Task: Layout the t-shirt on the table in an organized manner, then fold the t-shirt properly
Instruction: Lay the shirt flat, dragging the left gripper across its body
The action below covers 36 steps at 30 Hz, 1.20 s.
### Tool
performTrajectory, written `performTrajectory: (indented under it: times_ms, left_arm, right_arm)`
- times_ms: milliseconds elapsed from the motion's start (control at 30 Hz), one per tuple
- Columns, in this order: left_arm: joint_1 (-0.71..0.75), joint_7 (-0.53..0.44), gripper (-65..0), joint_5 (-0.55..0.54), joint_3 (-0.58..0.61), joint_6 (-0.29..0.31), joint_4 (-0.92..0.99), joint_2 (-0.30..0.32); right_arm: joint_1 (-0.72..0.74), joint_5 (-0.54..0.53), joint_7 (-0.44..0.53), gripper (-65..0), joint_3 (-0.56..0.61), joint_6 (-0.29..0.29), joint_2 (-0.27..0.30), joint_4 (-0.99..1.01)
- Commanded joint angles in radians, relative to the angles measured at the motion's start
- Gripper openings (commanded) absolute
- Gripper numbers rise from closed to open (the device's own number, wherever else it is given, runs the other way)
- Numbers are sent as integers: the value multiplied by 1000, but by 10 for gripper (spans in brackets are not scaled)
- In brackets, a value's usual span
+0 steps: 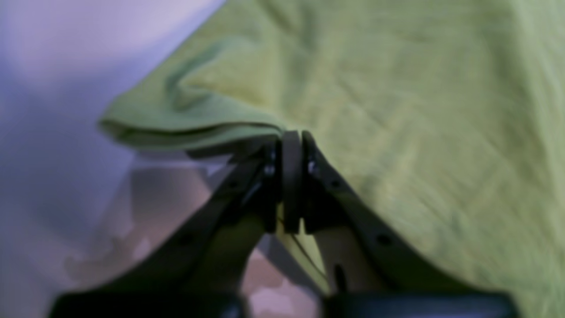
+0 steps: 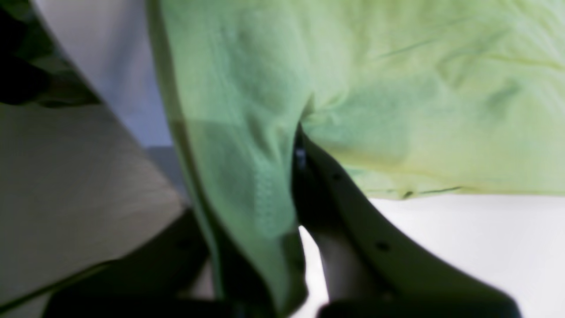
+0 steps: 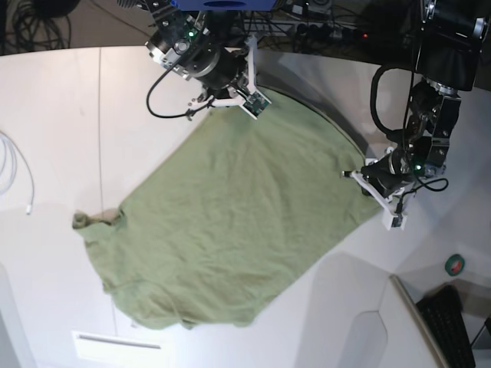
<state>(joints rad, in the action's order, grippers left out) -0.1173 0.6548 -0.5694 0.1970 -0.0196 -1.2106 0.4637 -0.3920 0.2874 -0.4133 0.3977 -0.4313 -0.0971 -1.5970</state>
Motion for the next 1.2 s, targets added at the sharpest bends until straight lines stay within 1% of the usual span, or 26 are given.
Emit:
performTrajectory:
  times_ms: [0, 33, 67, 100, 133, 200, 233, 267, 333, 400, 433, 467, 500, 533, 567, 600, 667, 733, 800, 867, 900, 933, 967, 1033, 1167]
  left_arm:
    - [-37, -16, -528, 1, -9, 0, -5, 19]
    - [-51, -16, -441, 1, -9, 0, -2, 19]
    - [-61, -16, -354, 1, -9, 0, -2, 19]
    - [-68, -16, -253, 1, -9, 0, -10, 20]
    - [-74, -14, -165, 1, -9, 0, -15, 20]
    - [-75, -14, -13, -4, -9, 0, -35, 39]
    - [-75, -13, 0, -5, -9, 0, -45, 43]
    - [-71, -11, 0, -7, -18, 0, -64, 48]
    - [-31, -8, 0, -25, -83, 2, -102, 46]
    - [35, -2, 0, -97, -181, 4, -157, 45]
    - [72, 21, 0, -159, -233, 14, -185, 45]
    - [103, 52, 0, -226, -273, 46, -211, 48]
    - [129, 93, -8, -292, -310, 91, -223, 48]
    - [149, 124, -13, -338, -327, 126, -228, 46]
    - [163, 148, -15, -370, -330, 148, -228, 45]
    - [172, 158, -21, -380, -321, 152, -225, 42]
    - [173, 144, -43, -354, -275, 152, -223, 14]
    - [163, 130, -76, -315, -247, 152, -223, -38]
    - [141, 128, -125, -283, -221, 152, -222, -96]
    - [109, 133, -202, -231, -196, 152, -196, -156]
    - [94, 133, -255, -200, -178, 152, -165, -182]
    - [74, 133, -327, -168, -155, 152, -130, -201]
    - [47, 133, -423, -136, -130, 152, -88, -217]
    - [18, 135, -650, -96, -104, 152, -22, -236]
    - [8, 141, -650, -87, -100, 152, 33, -239]
  right_arm:
    - [-14, -18, 6, -536, 30, 1, -23, -16]
    - [-15, -30, -2, -461, 30, 1, -23, -18]
    - [-20, -30, -3, -401, 34, -1, -23, -19]
    - [-25, -30, -3, -354, 47, -1, -23, -19]
    - [-34, -30, -3, -330, 56, -1, -22, -19]
    - [-49, -30, -3, -321, 65, -1, -20, -22]
    - [-55, -30, -3, -318, 70, -2, -16, -22]
    - [-63, -30, 0, -321, 80, -2, -13, -22]
    - [-78, -30, 3, -321, 89, -2, -6, -35]
    - [-88, -29, 3, -320, 83, -2, -5, -61]
    - [-91, -29, -5, -317, 86, -2, 4, -72]
    - [-89, -29, -6, -315, 91, -2, 20, -78]
    - [-84, -29, -16, -315, 93, -4, 36, -70]
    - [-78, -29, -32, -315, 93, -5, 41, -53]
    - [-68, -29, -48, -315, 93, -5, 43, -35]
    - [-58, -29, -57, -317, 91, -5, 43, -13]
    - [-51, -29, -57, -321, 91, -5, 43, 19]
    - [-49, -29, -57, -321, 91, -5, 43, 37]
    - [-37, -29, -57, -321, 91, -5, 43, 60]
    - [-23, -29, -57, -321, 91, -5, 41, 93]
    - [-17, -29, -58, -323, 91, -5, 41, 106]
    - [-14, -29, -58, -323, 89, -2, 41, 117]
    - [-14, -29, -58, -323, 85, -2, 41, 122]
    - [-17, -29, -58, -323, 85, -2, 44, 122]
    - [-29, -29, -58, -324, 85, -2, 49, 122]
